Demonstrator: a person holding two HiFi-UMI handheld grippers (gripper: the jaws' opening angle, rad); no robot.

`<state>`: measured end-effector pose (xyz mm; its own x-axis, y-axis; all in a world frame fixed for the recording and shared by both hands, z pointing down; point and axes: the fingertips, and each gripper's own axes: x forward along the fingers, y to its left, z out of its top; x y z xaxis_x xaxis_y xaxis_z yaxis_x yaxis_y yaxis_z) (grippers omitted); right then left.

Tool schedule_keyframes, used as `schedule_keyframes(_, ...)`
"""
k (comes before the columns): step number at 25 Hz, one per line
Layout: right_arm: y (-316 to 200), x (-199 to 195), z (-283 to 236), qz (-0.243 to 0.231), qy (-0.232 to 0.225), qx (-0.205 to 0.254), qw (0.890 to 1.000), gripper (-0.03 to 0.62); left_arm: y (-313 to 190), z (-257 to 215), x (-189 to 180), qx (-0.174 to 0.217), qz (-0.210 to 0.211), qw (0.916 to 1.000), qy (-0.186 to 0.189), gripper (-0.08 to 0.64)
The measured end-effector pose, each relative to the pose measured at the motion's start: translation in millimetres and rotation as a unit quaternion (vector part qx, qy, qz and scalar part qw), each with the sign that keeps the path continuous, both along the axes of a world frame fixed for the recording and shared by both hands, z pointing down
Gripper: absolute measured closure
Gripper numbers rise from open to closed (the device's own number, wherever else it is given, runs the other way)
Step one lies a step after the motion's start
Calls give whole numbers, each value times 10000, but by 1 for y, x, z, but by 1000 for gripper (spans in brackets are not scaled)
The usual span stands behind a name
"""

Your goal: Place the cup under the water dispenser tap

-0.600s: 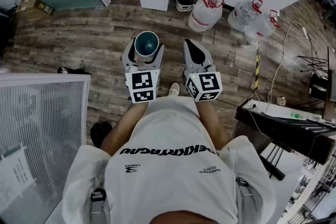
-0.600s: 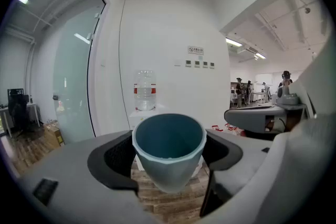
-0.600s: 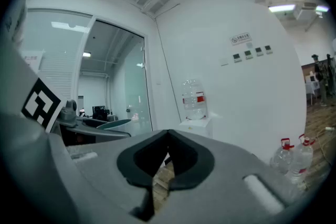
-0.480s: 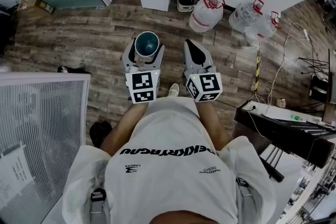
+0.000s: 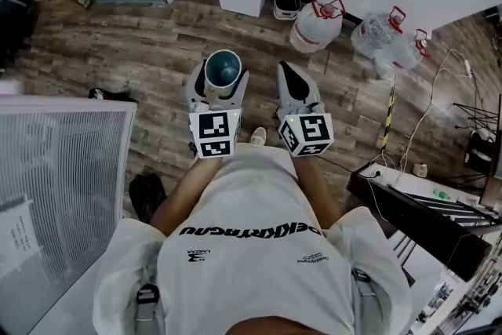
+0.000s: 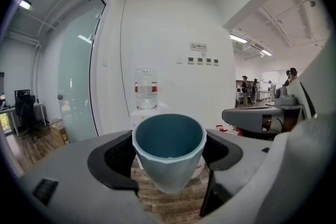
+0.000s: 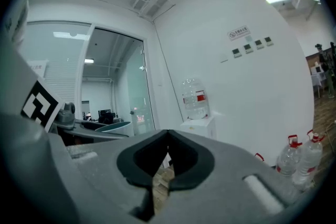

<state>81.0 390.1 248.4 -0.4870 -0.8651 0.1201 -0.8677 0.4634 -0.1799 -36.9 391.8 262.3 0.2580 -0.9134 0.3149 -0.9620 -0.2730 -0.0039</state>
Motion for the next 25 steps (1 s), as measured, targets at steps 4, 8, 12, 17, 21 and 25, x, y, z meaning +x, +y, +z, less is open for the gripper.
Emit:
schedule_keyframes(4, -11, 6, 16, -88, 6, -246, 9997, 594, -4, 7, 2, -84, -141, 9999, -52, 190)
schedule_keyframes(8, -22, 9, 23, -128, -43, -277, 9995, 595, -12, 14, 3, -177, -215, 9996, -56, 190)
schedule_keyframes(12, -36, 11, 37, -66, 68, -398, 9992, 594, -24, 26, 4, -283, -229, 9993, -28, 190)
schedule_keyframes(17, -82, 4, 31, -99, 94, -271, 9995, 594, -67, 31, -2, -290, -244, 9993, 50, 190)
schedule_keyframes(21, -129, 4, 37, -24, 236, -327, 9992, 594, -115, 36, -4, -324, -233, 9991, 115, 190)
schedule_keyframes(25, -185, -5, 37, 38, 233, -382, 9990, 594, -172, 34, -12, -354, -151, 9992, 130, 190)
